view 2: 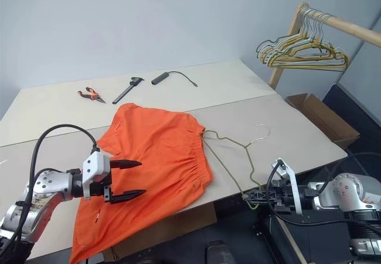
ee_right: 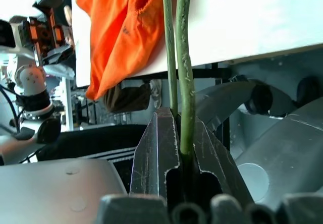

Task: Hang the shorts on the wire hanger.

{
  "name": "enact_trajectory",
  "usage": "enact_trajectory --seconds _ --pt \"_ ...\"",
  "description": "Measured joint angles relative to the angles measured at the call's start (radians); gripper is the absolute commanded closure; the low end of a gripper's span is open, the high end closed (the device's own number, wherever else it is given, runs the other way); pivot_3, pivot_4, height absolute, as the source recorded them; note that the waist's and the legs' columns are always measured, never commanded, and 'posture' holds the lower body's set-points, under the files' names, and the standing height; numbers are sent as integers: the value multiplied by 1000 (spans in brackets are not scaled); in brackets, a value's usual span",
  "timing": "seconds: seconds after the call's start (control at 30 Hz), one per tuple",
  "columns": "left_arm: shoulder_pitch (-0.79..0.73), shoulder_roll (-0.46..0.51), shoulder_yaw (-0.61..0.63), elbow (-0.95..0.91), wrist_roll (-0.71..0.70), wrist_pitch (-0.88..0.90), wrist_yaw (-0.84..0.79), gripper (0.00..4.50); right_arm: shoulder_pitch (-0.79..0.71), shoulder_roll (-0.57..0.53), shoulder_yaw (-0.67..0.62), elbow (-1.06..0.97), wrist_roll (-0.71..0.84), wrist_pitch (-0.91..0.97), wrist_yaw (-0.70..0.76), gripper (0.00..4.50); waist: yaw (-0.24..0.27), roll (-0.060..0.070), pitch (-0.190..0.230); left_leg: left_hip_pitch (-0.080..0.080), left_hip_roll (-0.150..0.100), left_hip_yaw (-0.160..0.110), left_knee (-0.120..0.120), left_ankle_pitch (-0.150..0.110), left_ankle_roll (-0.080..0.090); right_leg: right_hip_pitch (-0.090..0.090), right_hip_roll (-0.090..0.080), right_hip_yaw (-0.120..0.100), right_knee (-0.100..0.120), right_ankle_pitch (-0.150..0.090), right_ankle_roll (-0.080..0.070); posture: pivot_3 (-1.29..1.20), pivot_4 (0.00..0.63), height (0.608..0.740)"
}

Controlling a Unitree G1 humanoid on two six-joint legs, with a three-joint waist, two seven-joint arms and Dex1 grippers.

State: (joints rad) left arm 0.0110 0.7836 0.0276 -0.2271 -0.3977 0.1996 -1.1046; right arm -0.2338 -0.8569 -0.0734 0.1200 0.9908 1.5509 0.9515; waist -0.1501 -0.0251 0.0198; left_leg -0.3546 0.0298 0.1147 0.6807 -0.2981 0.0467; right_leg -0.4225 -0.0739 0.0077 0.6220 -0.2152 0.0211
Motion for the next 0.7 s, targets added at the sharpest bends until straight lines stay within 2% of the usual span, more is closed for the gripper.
enact_trajectory --seconds 0.17,0.3,0.43,0.7 --pt "2 0 -5 -1 17 -1 15 16 -64 8 65 35 -36 -5 17 4500 -1 0 0 0 0 1 0 0 0 0 0 1 0 0 0 -167 0 740" --pt "3 -4 -5 -3 21 -2 22 16 -115 -3 117 75 -70 -35 84 4500 1 0 0 0 0 1 0 0 0 -1 0 1 0 0 0 -171 0 740" --pt "3 -9 -8 -2 32 -4 25 16 -219 -25 228 136 -126 -70 182 4500 -2 0 0 0 0 1 0 0 0 0 0 0 0 0 0 -163 0 740" --pt "5 -14 -12 -4 44 -10 28 16 -477 43 487 452 -348 -222 400 4500 -1 0 0 -1 0 1 1 0 0 -1 0 0 2 1 0 -130 0 740"
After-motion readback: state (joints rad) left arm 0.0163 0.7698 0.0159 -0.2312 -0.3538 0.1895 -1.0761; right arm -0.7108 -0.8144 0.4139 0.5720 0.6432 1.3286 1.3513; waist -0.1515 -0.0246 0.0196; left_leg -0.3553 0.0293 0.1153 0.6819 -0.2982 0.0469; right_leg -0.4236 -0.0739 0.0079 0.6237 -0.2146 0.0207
